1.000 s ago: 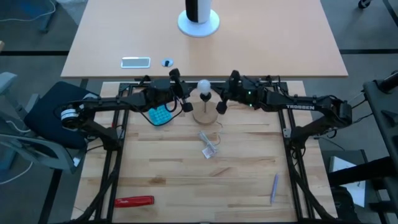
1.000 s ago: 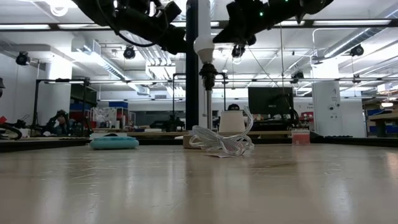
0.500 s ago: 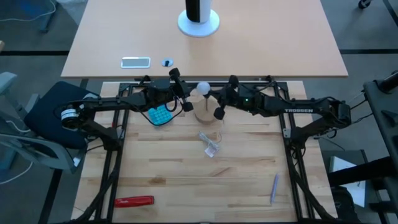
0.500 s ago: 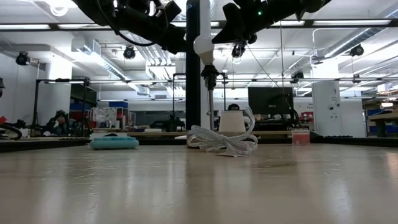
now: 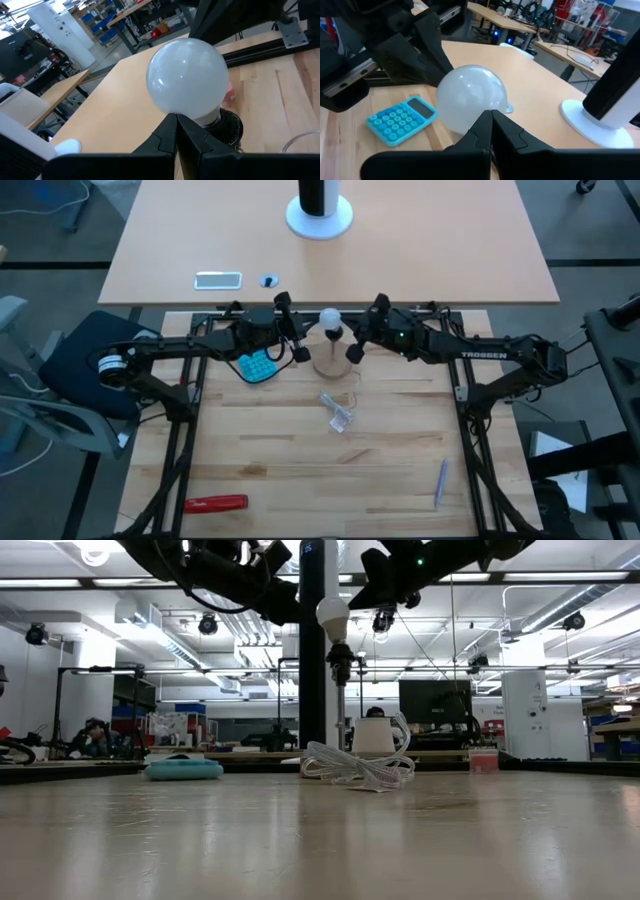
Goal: Screw lightbulb
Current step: Insert the light bulb into the desk lamp
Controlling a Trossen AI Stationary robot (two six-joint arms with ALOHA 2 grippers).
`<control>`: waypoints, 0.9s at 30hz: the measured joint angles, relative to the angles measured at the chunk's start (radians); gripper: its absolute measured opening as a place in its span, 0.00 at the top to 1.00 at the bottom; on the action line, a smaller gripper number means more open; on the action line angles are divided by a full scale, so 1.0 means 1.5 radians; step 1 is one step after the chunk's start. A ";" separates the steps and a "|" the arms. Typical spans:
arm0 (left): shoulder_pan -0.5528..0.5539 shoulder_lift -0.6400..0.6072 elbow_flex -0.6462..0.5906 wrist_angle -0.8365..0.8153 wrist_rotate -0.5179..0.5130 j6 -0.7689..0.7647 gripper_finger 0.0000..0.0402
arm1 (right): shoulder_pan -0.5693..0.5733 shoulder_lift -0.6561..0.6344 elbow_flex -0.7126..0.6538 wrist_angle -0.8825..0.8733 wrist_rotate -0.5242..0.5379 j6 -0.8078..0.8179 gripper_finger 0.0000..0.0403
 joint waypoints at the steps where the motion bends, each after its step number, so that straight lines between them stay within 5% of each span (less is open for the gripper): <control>1: 0.000 0.000 0.000 0.000 0.000 0.001 1.00 | 0.000 0.000 0.000 -0.003 -0.001 0.001 1.00; 27: -0.001 -0.006 0.000 -0.003 -0.007 0.002 1.00 | 0.001 -0.013 0.000 -0.024 0.021 -0.004 1.00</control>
